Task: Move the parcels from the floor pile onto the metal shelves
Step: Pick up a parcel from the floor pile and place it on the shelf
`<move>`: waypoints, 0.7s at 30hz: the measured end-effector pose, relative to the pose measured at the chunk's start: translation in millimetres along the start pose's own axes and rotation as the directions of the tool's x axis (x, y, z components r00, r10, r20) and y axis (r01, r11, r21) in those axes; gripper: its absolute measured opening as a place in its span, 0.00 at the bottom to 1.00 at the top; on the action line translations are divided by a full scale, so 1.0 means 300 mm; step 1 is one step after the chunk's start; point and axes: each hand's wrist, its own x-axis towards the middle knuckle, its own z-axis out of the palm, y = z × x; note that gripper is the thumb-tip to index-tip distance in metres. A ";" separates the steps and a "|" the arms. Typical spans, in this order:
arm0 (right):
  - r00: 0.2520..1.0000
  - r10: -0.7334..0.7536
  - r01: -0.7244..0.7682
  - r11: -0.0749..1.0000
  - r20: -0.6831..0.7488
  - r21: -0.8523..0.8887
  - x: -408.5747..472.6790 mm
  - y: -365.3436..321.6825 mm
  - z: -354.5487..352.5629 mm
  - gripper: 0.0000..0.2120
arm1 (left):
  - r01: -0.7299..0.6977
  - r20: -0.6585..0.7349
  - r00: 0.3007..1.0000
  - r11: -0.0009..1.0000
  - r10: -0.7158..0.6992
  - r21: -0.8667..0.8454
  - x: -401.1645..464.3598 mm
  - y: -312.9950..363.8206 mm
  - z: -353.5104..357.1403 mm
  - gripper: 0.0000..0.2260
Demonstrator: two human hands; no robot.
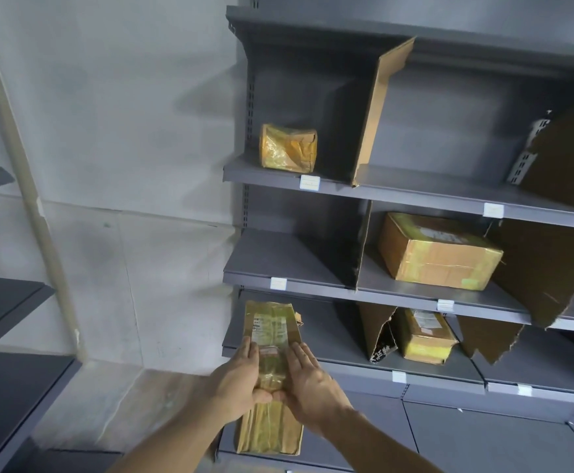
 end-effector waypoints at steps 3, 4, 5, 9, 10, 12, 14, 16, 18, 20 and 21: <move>1.000 -0.001 0.001 1.000 -0.016 -0.001 -0.003 0.004 0.002 0.42 | -0.006 0.005 1.000 1.000 0.006 0.009 0.002 -0.001 0.001 0.46; 1.000 0.000 0.000 1.000 -0.019 0.001 -0.005 0.005 0.001 0.42 | -0.007 0.005 1.000 1.000 0.007 0.013 0.003 -0.001 0.001 0.46; 1.000 0.001 -0.001 1.000 -0.025 0.004 -0.004 0.006 -0.001 0.42 | -0.008 0.002 1.000 1.000 0.008 0.017 0.004 -0.002 -0.002 0.46; 0.999 -0.009 0.009 1.000 -0.048 -0.001 0.001 0.003 -0.011 0.42 | -0.018 0.002 1.000 1.000 0.018 0.022 0.010 0.000 -0.018 0.45; 0.999 -0.010 0.010 1.000 -0.050 -0.001 0.004 0.005 -0.011 0.42 | -0.019 0.003 1.000 1.000 0.019 0.023 0.010 0.000 -0.022 0.45; 0.999 -0.009 0.008 1.000 -0.050 -0.004 0.010 0.007 -0.004 0.42 | -0.020 0.002 1.000 0.999 0.020 0.029 0.008 -0.005 -0.026 0.45; 0.998 -0.009 0.009 1.000 -0.058 -0.003 0.012 0.008 0.005 0.42 | -0.021 0.003 1.000 0.999 0.021 0.034 0.004 -0.007 -0.029 0.45; 0.997 -0.011 0.011 1.000 -0.070 -0.001 0.015 0.011 0.006 0.42 | -0.028 -0.002 1.000 0.999 0.029 0.038 0.007 -0.009 -0.031 0.45; 0.994 -0.047 0.047 0.999 -0.103 -0.005 0.014 0.016 -0.002 0.42 | -0.038 -0.017 0.999 0.998 0.039 0.041 0.007 -0.008 -0.042 0.45; 0.977 -0.101 0.101 0.995 -0.187 -0.012 0.007 0.022 -0.020 0.43 | -0.049 -0.049 0.997 0.998 0.051 0.048 0.008 -0.001 -0.067 0.44; 0.960 -0.128 0.125 0.992 -0.250 -0.026 0.005 0.033 -0.028 0.44 | -0.056 -0.072 0.996 0.997 0.059 0.056 0.008 0.007 -0.086 0.44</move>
